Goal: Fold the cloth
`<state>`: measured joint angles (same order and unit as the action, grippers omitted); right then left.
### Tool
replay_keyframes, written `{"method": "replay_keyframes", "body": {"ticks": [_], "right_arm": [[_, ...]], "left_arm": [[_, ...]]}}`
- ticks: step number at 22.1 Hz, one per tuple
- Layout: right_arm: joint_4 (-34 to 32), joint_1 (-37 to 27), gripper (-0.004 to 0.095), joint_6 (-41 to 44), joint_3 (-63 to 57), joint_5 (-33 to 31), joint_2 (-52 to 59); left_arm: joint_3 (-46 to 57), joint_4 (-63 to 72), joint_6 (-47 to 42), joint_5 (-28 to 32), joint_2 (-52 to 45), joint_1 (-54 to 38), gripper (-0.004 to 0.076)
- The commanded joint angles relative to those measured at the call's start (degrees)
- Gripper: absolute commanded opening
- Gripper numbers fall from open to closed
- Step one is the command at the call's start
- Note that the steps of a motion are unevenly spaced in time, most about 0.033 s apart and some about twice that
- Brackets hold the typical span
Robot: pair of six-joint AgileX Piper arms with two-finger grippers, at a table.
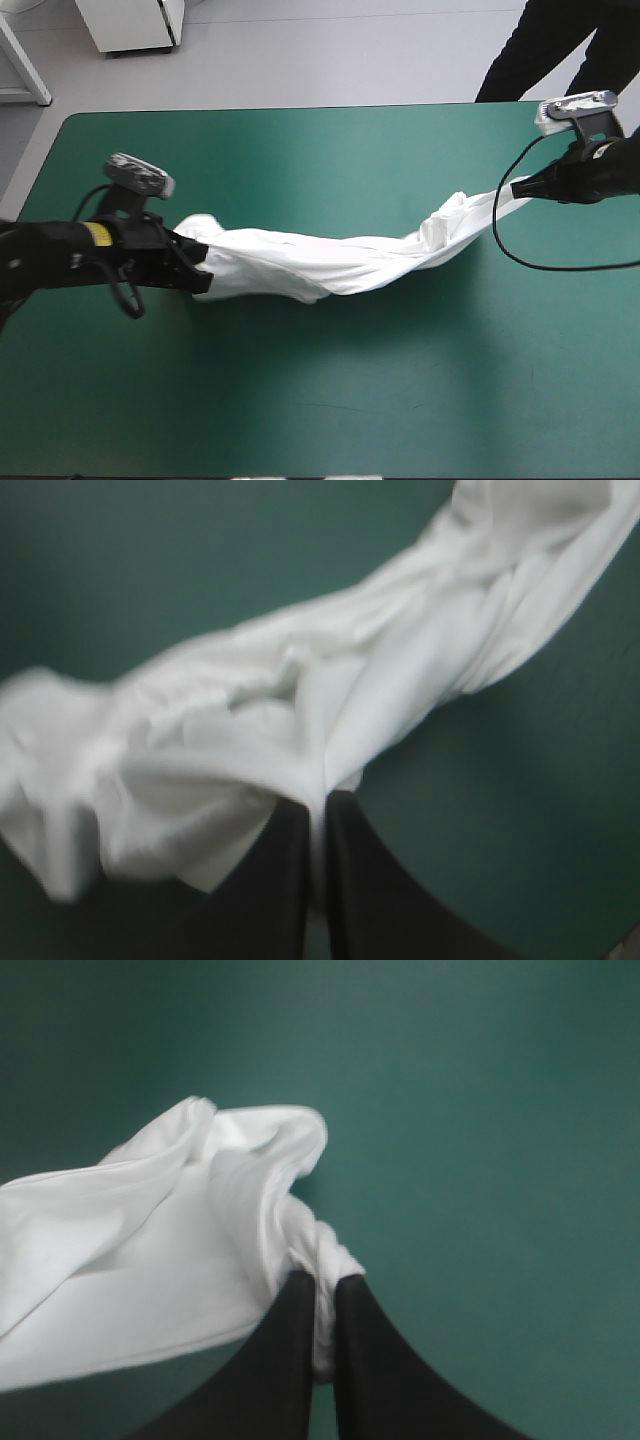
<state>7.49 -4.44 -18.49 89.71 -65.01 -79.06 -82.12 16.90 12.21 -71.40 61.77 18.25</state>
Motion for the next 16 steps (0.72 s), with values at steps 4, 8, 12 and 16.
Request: {"method": "replay_keyframes", "body": {"ticks": [4, 8, 12, 16], "right_arm": [[-3.1, 0.0, -0.0019, 4.4, 6.1, 1.8, 11.2], [-3.0, 0.0, -0.0019, 5.8, 13.3, 2.2, 16.4], [-2.7, 0.0, -0.0019, 6.2, 20.5, 4.1, 21.7], [-0.4, 0.1, -0.0019, 6.2, 27.3, 5.1, 22.9]], "left_arm": [[-19.1, -1.8, -1.9, -2.4, -8.6, 0.4, -0.0009], [-29.5, -2.5, -3.0, -2.4, -9.4, 0.4, -0.0009], [-37.1, 4.6, -3.1, -2.4, -9.4, 0.4, -0.0009], [-41.1, 5.3, -4.8, -1.6, -8.0, 0.4, -0.0009]]}}
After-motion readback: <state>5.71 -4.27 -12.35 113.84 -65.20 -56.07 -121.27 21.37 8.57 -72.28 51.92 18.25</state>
